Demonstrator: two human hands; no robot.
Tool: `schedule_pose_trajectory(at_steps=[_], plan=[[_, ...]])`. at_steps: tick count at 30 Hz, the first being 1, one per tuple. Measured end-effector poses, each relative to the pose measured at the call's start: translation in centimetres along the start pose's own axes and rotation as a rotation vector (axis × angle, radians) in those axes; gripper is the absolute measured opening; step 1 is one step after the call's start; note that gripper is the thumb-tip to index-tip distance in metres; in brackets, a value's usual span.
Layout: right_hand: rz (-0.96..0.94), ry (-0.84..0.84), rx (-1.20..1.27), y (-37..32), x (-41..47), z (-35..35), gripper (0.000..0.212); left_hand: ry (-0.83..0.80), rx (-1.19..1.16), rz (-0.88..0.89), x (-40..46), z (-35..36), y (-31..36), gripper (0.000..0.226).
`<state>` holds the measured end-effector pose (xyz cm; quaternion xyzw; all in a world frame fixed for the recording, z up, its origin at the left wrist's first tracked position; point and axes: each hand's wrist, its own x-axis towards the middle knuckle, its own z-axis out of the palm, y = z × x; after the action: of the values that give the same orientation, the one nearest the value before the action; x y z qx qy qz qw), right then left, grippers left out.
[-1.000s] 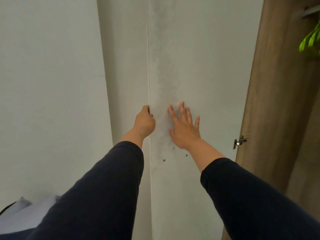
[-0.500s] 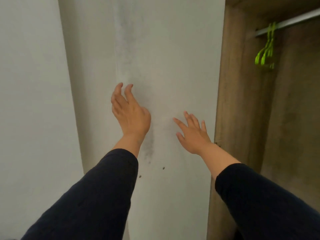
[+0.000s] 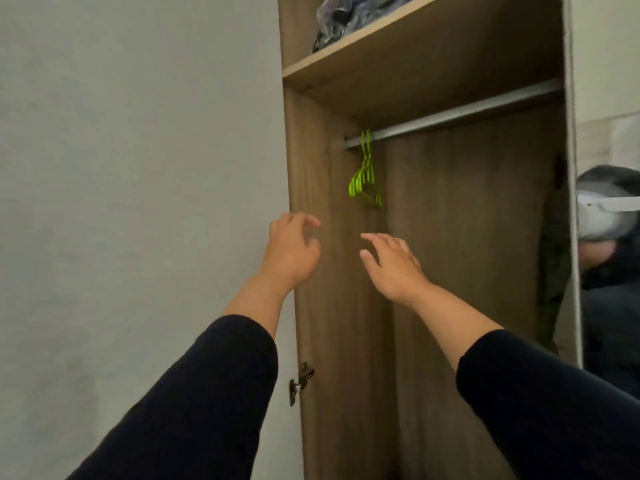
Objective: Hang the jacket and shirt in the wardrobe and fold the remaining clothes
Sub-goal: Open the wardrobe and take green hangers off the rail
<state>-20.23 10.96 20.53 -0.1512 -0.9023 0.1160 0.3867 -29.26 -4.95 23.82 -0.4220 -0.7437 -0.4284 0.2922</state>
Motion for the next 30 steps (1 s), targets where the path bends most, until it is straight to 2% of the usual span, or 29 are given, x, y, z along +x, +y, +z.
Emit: schedule_pose_trajectory(at_steps=[3, 9, 14, 18, 20, 24, 28, 30], plan=[[0.043, 0.103, 0.076, 1.2, 5.4, -1.1, 0.046, -0.004, -0.147, -0.046, 4.8, 2.7, 0.6, 0.032], [0.162, 0.198, 0.486, 1.8, 15.0, -0.9, 0.047, 0.033, -0.348, -0.12, 10.7, 6.8, -0.7, 0.035], [0.182, 0.254, 0.528, 1.7, 19.0, -0.3, 0.049, 0.042, -0.54, -0.234, 16.1, 9.2, -2.0, 0.03], [0.186, 0.281, 0.61, 2.1, 20.9, 0.2, 0.049, -0.033, -0.615, -0.296, 19.8, 10.9, -1.6, 0.029], [0.182, 0.317, 0.591, 2.3, 21.4, 0.3, 0.044, -0.105, -0.551, -0.265, 21.1, 11.7, -1.3, 0.025], [0.203, 0.391, 0.455, 3.3, 22.4, 0.4, 0.037, -0.161, -0.55, -0.258, 22.9, 13.1, -1.1, 0.045], [0.295, 0.351, 0.347, 3.9, 22.8, 0.0, 0.044, -0.142, -0.448, -0.235, 23.5, 13.5, -0.7, 0.05], [0.344, 0.307, 0.302, 4.2, 22.9, -0.4, 0.039, -0.131, -0.401, -0.219, 23.7, 13.9, -0.8, 0.051]])
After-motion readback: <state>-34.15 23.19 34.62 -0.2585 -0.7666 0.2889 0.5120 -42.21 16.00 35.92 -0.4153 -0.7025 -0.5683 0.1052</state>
